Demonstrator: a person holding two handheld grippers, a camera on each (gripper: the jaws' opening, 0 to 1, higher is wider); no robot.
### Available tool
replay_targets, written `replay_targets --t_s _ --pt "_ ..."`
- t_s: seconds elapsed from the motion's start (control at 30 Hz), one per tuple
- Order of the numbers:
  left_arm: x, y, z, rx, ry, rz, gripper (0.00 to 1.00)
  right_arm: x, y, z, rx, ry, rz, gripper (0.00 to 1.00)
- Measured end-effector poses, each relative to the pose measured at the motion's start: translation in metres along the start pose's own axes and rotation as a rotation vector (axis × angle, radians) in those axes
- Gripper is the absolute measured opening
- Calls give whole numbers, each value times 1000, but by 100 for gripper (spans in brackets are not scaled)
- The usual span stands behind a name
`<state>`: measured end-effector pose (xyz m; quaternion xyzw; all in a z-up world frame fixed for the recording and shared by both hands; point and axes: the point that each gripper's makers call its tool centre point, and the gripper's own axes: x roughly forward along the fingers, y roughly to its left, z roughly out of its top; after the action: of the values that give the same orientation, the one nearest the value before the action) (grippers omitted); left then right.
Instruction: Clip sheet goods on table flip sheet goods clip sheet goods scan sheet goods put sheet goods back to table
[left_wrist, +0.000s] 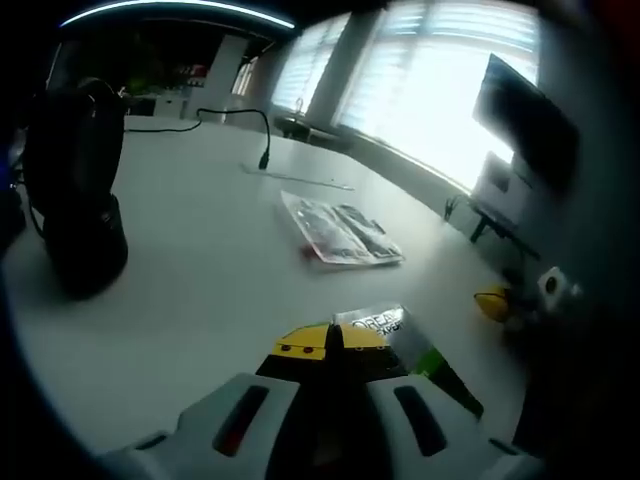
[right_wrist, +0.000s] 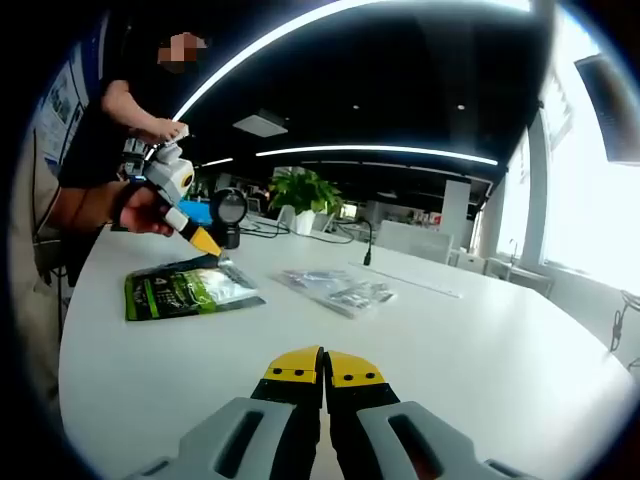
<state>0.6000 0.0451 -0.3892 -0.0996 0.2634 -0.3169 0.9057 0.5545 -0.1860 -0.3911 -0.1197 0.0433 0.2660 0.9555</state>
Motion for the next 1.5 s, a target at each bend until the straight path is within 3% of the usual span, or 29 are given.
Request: replay_targets --t_s 0.27,0.53,0.73,0.9,1.2,1.5 --pt "1 -3 14 -26 4 19 0 -1 3 3 -18 -10 7 0" --pt "4 -2 25 12 39 44 0 -2 10 8 -83 -28 11 0" --pt "5 -3 29 6 62 67 0 -9 29 32 -110 -121 59 0" --pt "5 -9 35 25 73 83 0 -12 64 47 -171 -153 128 1" --pt "4 -15 37 50 94 105 0 -10 122 71 -205 -213 248 4" --pt "1 -15 38 52 88 108 0 5 174 63 -196 -173 356 11"
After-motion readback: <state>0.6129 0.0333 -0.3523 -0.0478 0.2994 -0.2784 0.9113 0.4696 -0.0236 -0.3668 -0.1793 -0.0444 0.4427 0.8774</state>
